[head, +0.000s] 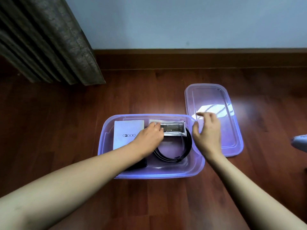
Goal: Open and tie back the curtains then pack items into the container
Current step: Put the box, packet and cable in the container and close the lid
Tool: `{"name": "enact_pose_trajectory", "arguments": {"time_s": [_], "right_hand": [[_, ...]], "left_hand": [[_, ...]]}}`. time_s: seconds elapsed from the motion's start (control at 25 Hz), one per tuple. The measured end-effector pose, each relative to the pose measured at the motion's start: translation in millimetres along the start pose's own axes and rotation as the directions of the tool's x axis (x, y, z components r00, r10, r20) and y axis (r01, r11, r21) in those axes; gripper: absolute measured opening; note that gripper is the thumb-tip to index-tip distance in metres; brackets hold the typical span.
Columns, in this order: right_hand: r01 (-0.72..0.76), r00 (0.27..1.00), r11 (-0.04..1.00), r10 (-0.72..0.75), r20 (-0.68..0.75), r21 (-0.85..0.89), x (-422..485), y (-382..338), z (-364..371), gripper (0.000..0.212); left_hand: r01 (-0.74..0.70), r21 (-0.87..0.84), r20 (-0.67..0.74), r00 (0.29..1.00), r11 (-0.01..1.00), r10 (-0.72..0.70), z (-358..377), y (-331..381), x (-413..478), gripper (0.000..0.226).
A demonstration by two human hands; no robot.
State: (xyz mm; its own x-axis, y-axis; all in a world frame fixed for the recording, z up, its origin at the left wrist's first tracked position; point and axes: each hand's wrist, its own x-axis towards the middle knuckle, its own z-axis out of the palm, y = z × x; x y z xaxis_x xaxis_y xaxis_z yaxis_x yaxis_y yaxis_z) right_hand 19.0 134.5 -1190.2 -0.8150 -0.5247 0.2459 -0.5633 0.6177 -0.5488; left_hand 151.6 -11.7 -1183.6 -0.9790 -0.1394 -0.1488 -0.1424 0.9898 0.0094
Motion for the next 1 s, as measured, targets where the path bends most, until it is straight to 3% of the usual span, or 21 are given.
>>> {"name": "enact_pose_trajectory", "arguments": {"time_s": [0.04,0.08,0.12,0.16,0.24,0.28,0.32,0.36,0.48,0.56,0.68,0.8,0.84,0.92,1.0], "right_hand": [[-0.171,0.980,0.984,0.175,-0.094,0.047,6,12,-5,0.030],[-0.379,0.904,0.918,0.394,-0.167,0.114,10,26,-9,0.035],[-0.585,0.763,0.787,0.616,-0.197,0.197,9,37,-12,0.041],[-0.750,0.576,0.603,0.798,-0.179,0.273,4,44,-13,0.049],[-0.919,0.219,0.224,0.974,-0.053,0.324,-13,51,-10,0.066],[-0.952,0.102,0.094,0.995,0.010,0.290,-20,52,-8,0.074],[-0.972,0.045,0.030,0.997,0.056,0.232,-25,51,-6,0.078],[-0.986,0.028,0.014,0.996,0.079,0.169,-28,51,-4,0.080],[-0.990,0.078,0.065,0.992,0.099,0.124,-24,57,-4,0.072],[-0.969,0.104,0.059,0.978,0.180,0.239,-21,60,-5,0.060],[-0.927,0.028,-0.029,0.989,0.146,0.373,-14,57,-10,0.065],[-0.835,0.022,-0.086,0.982,0.190,0.543,-1,47,-20,0.075],[-0.758,0.076,-0.094,0.970,0.231,0.646,5,49,-23,0.070],[-0.505,0.254,-0.159,0.912,0.322,0.848,18,51,-31,0.049],[-0.269,0.419,-0.233,0.845,0.331,0.935,31,52,-38,0.040]], "left_hand": [[0.028,-0.034,0.055,0.998,0.999,-0.026,3,0,0,0.034],[0.033,-0.029,0.127,0.991,0.999,-0.029,7,-1,0,0.037],[0.042,-0.030,0.121,0.992,0.999,-0.038,11,-3,1,0.039],[0.056,-0.044,0.095,0.994,0.997,-0.052,12,-5,2,0.042],[0.029,-0.103,0.021,0.999,0.994,-0.027,13,-6,1,0.044],[-0.001,-0.123,0.011,1.000,0.992,0.002,15,-6,1,0.043],[-0.031,-0.116,0.006,0.999,0.993,0.032,16,-7,0,0.042],[-0.050,-0.096,-0.020,0.999,0.994,0.048,19,-7,0,0.040],[-0.085,-0.096,-0.063,0.995,0.992,0.079,22,-9,-4,0.027],[-0.077,-0.120,-0.088,0.994,0.990,0.066,21,-12,-6,0.019],[-0.078,-0.138,-0.161,0.985,0.987,0.055,19,-17,-6,0.011],[-0.103,-0.154,-0.216,0.974,0.983,0.068,14,-23,-8,0.030],[-0.090,-0.199,-0.221,0.974,0.976,0.045,10,-23,-8,0.035],[-0.050,-0.286,-0.226,0.974,0.957,-0.017,3,-25,-9,0.041],[-0.024,-0.316,-0.287,0.955,0.949,-0.072,0,-25,-8,0.047]]}}
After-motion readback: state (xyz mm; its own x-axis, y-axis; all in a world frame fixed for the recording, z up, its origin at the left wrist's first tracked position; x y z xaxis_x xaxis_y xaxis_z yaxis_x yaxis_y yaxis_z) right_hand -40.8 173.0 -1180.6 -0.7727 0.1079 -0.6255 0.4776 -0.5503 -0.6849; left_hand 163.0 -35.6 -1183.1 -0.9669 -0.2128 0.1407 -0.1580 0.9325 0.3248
